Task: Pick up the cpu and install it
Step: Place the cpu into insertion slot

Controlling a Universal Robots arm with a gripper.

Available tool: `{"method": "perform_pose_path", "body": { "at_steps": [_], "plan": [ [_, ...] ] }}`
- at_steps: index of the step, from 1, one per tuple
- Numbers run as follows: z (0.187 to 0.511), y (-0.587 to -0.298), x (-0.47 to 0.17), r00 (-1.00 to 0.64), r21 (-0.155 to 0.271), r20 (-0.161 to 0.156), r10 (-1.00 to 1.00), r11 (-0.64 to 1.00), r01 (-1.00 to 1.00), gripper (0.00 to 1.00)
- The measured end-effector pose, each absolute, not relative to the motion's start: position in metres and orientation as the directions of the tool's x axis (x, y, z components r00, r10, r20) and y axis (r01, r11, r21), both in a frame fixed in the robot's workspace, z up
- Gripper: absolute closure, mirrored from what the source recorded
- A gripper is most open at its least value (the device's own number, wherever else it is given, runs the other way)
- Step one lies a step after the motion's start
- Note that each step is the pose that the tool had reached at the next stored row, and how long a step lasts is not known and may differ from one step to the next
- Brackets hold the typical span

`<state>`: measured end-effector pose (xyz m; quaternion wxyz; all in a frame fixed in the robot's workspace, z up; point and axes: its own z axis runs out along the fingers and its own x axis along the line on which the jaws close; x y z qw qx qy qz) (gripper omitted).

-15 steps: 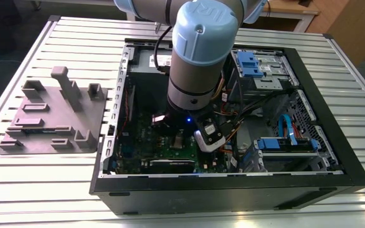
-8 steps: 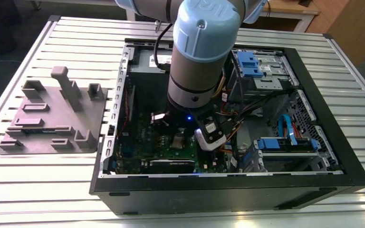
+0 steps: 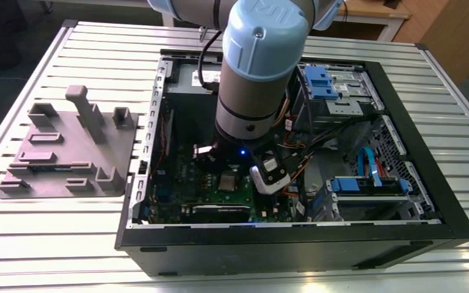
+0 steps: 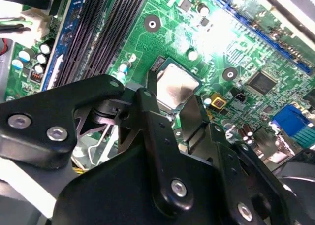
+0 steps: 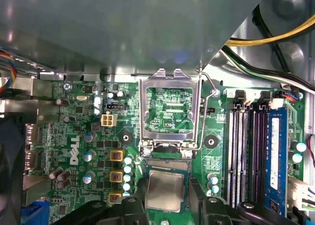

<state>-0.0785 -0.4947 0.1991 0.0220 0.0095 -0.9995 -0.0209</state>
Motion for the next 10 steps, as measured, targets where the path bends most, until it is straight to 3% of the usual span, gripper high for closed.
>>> {"method": "perform_pose_path", "body": {
  "at_steps": [2, 3, 10],
  "plan": [
    [0.1986, -0.4949, -0.0786, -0.999, 0.043, 0.043, -0.012, 0.999, -0.010, 0.53],
    [0.1983, -0.4949, -0.0786, -0.999, 0.043, 0.043, -0.009, 0.999, -0.007, 0.47],
    [0.1906, -0.4950, -0.0786, -0.999, 0.043, 0.043, 0.017, 0.999, 0.019, 0.47]
  ]
}}
